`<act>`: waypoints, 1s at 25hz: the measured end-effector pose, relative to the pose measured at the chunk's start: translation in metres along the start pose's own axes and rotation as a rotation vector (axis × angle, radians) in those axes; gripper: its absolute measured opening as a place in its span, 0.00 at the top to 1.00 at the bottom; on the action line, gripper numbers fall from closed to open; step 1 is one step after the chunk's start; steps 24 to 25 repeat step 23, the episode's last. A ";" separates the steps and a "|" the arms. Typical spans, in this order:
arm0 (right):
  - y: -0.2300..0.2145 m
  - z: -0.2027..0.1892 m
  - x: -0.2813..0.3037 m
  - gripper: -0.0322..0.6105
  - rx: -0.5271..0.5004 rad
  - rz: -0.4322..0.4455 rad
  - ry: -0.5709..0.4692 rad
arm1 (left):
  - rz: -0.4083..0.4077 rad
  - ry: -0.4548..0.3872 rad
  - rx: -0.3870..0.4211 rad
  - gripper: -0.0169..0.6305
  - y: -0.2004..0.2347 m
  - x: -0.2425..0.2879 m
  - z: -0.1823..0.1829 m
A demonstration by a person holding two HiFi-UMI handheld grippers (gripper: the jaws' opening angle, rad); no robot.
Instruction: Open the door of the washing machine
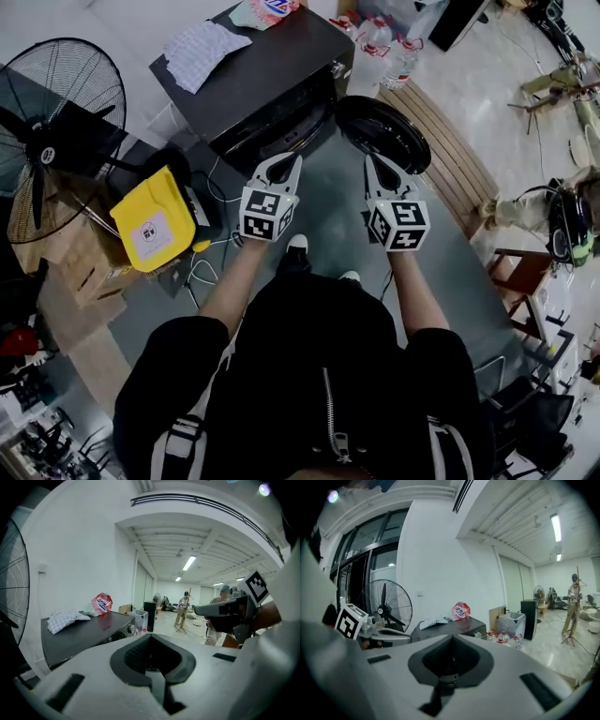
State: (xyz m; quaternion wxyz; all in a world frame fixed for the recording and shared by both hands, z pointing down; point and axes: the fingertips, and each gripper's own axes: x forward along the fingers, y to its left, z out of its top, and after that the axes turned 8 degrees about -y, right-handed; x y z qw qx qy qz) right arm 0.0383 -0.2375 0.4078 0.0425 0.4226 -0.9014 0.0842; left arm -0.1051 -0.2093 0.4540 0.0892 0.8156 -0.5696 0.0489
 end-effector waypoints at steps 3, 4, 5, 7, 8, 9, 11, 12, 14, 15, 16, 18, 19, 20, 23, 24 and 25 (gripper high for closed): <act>0.009 0.001 0.009 0.95 0.001 0.011 -0.003 | 0.006 -0.004 -0.004 0.97 0.010 -0.004 -0.001; 0.012 0.000 0.011 0.95 0.001 0.012 -0.003 | 0.008 -0.005 -0.006 0.97 0.013 -0.005 -0.001; 0.013 -0.001 0.014 0.95 0.002 0.012 -0.002 | 0.008 -0.006 -0.008 0.97 0.016 -0.005 -0.001; 0.017 -0.003 0.018 0.95 0.001 0.012 0.000 | 0.008 -0.008 -0.010 0.97 0.020 -0.007 -0.002; 0.019 -0.004 0.020 0.95 0.001 0.012 0.001 | 0.007 -0.009 -0.010 0.97 0.023 -0.007 -0.002; 0.020 -0.004 0.022 0.95 0.002 0.011 0.002 | 0.006 -0.011 -0.010 0.97 0.025 -0.007 -0.002; 0.022 -0.005 0.026 0.95 0.004 0.011 0.005 | 0.005 -0.012 -0.012 0.97 0.030 -0.007 -0.001; 0.023 -0.005 0.027 0.95 0.004 0.010 0.006 | 0.005 -0.012 -0.013 0.97 0.032 -0.006 0.000; 0.024 -0.005 0.030 0.95 0.004 0.007 0.009 | 0.004 -0.011 -0.016 0.97 0.035 -0.005 0.000; 0.024 -0.005 0.031 0.95 0.005 0.006 0.010 | 0.002 -0.010 -0.015 0.97 0.037 -0.005 0.000; 0.024 -0.006 0.032 0.95 0.005 0.004 0.011 | 0.000 -0.009 -0.014 0.97 0.038 -0.004 -0.001; 0.024 -0.006 0.034 0.95 0.004 0.000 0.014 | -0.004 -0.007 -0.012 0.97 0.039 -0.002 -0.002; 0.023 -0.007 0.035 0.95 0.004 -0.001 0.016 | -0.006 -0.006 -0.011 0.97 0.040 -0.001 -0.003; 0.023 -0.007 0.037 0.95 0.004 -0.001 0.017 | -0.007 -0.006 -0.011 0.97 0.042 0.000 -0.003; 0.023 -0.007 0.044 0.95 0.004 -0.002 0.019 | -0.009 -0.004 -0.011 0.97 0.048 0.004 -0.004; 0.023 -0.007 0.044 0.95 0.004 -0.002 0.019 | -0.009 -0.004 -0.011 0.97 0.048 0.004 -0.004; 0.023 -0.007 0.044 0.95 0.004 -0.002 0.019 | -0.009 -0.004 -0.011 0.97 0.048 0.004 -0.004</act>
